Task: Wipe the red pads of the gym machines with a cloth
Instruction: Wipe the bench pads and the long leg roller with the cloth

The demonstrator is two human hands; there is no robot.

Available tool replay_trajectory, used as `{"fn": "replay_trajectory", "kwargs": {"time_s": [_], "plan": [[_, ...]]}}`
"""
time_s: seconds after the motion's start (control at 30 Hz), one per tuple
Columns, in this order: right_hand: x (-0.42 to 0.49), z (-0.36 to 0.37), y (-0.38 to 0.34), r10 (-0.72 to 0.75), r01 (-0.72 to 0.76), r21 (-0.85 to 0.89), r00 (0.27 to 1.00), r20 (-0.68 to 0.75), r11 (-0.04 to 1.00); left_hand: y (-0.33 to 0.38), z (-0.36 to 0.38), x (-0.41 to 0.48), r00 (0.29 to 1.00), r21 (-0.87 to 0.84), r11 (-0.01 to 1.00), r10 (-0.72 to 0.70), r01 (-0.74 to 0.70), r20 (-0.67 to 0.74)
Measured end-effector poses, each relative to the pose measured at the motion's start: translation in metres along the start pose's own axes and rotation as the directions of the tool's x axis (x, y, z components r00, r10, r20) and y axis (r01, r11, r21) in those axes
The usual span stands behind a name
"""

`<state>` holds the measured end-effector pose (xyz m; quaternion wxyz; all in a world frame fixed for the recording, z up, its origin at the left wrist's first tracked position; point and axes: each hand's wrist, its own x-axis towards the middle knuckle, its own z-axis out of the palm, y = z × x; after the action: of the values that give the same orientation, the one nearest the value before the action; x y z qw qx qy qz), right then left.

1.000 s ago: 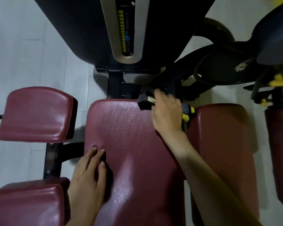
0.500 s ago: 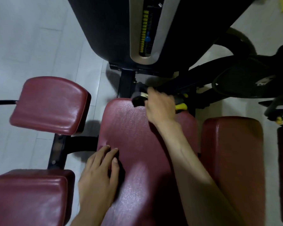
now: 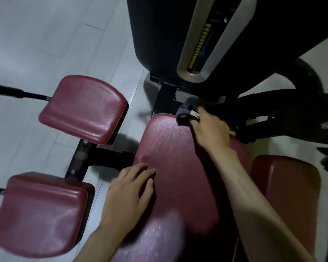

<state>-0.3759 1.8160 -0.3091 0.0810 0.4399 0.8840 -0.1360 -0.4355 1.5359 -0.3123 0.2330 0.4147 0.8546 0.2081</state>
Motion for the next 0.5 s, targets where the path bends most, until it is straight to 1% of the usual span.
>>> {"fn": "replay_trajectory", "kwargs": {"time_s": [0.07, 0.17, 0.23, 0.27, 0.3, 0.33, 0.4, 0.43, 0.47, 0.5], "plan": [[0.007, 0.003, -0.017, -0.078, 0.078, 0.032, 0.997, 0.009, 0.996, -0.011, -0.005, -0.002, 0.998, -0.029, 0.998, 0.054, -0.053, 0.028], [0.028, 0.013, -0.058, -0.195, 0.189, 0.082, 0.978, 0.075, 0.979, -0.025, -0.013, -0.008, 0.99, -0.06, 0.989, 0.134, -0.132, 0.044], [0.04, 0.021, -0.086, -0.311, 0.307, 0.049, 0.941, 0.134, 0.95, -0.036, -0.021, -0.015, 0.987, -0.04, 0.987, 0.157, -0.156, 0.018], [0.042, 0.024, -0.1, -0.38, 0.383, 0.014, 0.909, 0.17, 0.924, -0.042, -0.025, -0.018, 0.987, -0.018, 0.987, 0.16, -0.16, 0.001], [0.041, 0.026, -0.111, -0.455, 0.474, -0.045, 0.865, 0.211, 0.879, -0.049, -0.031, -0.022, 0.987, 0.011, 0.987, 0.159, -0.159, -0.017], [0.038, 0.029, -0.122, -0.536, 0.578, -0.127, 0.805, 0.255, 0.806, -0.056, -0.037, -0.025, 0.988, 0.04, 0.988, 0.153, -0.152, -0.036], [0.02, 0.038, -0.138, -0.669, 0.76, -0.289, 0.65, 0.361, 0.582, -0.071, -0.051, -0.03, 0.989, 0.073, 0.99, 0.126, -0.121, -0.076], [0.005, 0.045, -0.143, -0.704, 0.82, -0.329, 0.571, 0.422, 0.467, -0.078, -0.059, -0.033, 0.99, 0.081, 0.992, 0.105, -0.098, -0.092], [-0.014, 0.052, -0.148, -0.719, 0.861, -0.336, 0.504, 0.478, 0.381, -0.084, -0.066, -0.035, 0.991, 0.088, 0.993, 0.082, -0.073, -0.104], [-0.035, 0.061, -0.15, -0.728, 0.891, -0.319, 0.45, 0.518, 0.323, -0.09, -0.072, -0.037, 0.991, 0.097, 0.994, 0.063, -0.052, -0.116]]}}
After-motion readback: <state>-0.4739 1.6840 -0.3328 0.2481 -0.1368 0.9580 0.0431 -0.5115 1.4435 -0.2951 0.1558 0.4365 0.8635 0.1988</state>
